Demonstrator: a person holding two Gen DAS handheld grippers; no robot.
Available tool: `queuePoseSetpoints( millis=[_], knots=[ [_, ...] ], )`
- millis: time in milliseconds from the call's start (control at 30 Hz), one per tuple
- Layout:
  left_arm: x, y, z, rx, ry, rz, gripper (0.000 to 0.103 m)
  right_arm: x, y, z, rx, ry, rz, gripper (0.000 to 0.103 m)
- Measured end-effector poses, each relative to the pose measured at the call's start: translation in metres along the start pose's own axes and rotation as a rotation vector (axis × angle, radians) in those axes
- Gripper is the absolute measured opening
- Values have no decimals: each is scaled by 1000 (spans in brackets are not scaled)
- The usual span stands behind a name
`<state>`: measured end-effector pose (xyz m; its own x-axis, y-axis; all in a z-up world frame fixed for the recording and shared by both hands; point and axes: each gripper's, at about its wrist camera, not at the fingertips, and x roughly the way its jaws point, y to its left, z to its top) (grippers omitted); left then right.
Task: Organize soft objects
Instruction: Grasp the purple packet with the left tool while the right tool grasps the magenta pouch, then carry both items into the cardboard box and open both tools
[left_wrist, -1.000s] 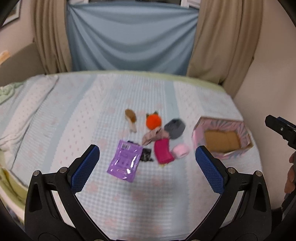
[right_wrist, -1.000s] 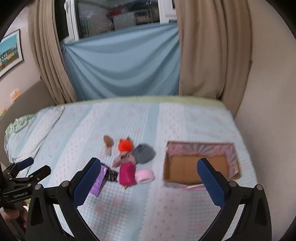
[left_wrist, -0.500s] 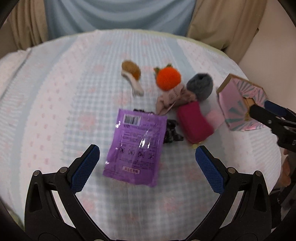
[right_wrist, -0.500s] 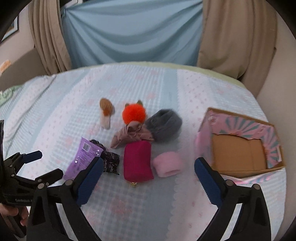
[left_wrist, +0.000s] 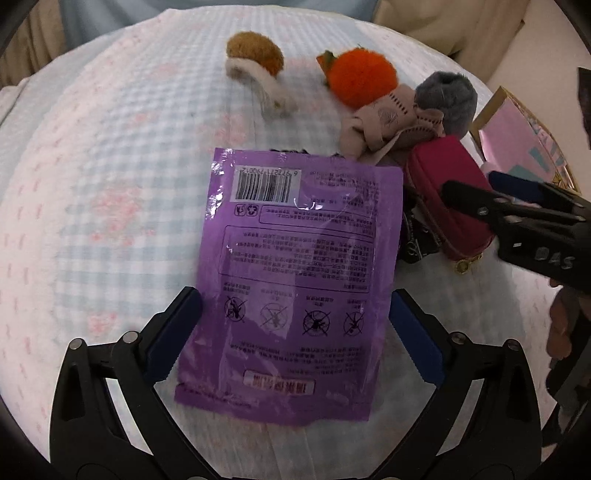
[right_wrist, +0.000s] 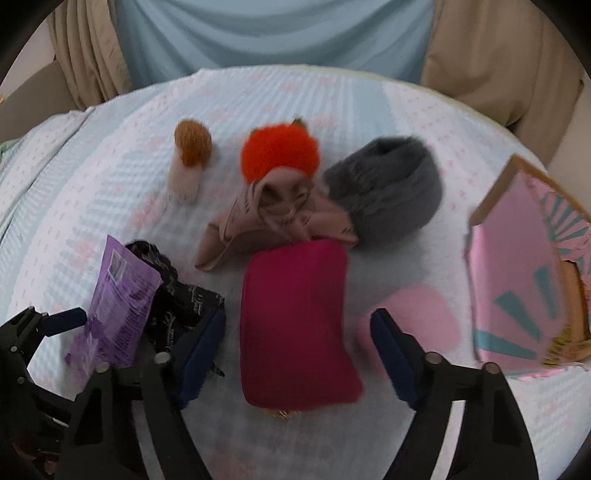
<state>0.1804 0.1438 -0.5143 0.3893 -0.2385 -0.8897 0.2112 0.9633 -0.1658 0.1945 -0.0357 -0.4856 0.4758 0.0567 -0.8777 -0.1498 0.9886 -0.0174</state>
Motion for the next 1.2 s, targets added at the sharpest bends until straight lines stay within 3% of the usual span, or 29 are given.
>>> queuePoseSetpoints(
  millis=[100,233,433,567,833,1200],
  knots=[
    [10,0,1,19,5,-8,99,12,3,-2,-16,20,-7,65],
    [20,-9,4,81,7,35,93,20,-2,-3,11,40,-4,59],
    [22,-13,6,97,-1,74,55,18,-1,-2,-4,36,-17,51],
    [17,-4,9,49,-8,82,33,18,-1,1,5,38,-15,47],
    [4,16,10,-38,-9,54,23,10,11,-2,21,36,-8,42],
    [-42,12,17,-73,-55,63,22,-43,8,16,43,-6,-1,38]
  ],
)
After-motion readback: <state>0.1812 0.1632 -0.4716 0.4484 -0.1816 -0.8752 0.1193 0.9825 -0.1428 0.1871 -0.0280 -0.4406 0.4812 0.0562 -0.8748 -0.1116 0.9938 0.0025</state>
